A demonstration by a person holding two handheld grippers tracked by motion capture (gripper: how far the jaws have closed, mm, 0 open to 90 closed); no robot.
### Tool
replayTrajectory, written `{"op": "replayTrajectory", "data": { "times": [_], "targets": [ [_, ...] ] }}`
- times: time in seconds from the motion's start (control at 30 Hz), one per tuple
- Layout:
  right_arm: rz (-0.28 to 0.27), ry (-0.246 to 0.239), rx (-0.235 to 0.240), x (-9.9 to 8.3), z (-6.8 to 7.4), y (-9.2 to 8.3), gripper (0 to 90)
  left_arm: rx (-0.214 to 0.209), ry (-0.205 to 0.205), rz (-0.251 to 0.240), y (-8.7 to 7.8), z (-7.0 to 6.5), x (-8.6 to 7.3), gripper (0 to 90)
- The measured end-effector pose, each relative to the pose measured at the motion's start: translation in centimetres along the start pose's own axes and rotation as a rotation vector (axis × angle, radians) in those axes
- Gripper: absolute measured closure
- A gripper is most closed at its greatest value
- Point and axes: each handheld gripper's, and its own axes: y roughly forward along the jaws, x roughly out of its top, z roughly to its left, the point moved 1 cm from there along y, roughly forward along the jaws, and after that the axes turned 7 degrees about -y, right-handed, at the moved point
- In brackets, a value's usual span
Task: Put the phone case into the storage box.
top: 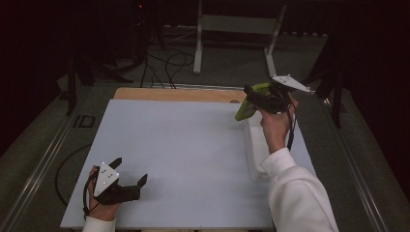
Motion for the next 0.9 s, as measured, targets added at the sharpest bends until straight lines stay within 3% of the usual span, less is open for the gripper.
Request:
{"op": "replayTrajectory", "data": {
  "times": [0.57,0.9],
  "targets": [
    [0.003,0.017,-0.057,0.2,-1.3,0.3,17.2,0.004,-0.001,-0.005,0.0,0.0,0.0,0.0],
    [0.022,-0.011,-0.114,0.1,-1.6,1.0,17.2,0.006,0.002,-0.010,-0.1,-0.1,0.0,0.0]
  ]
}}
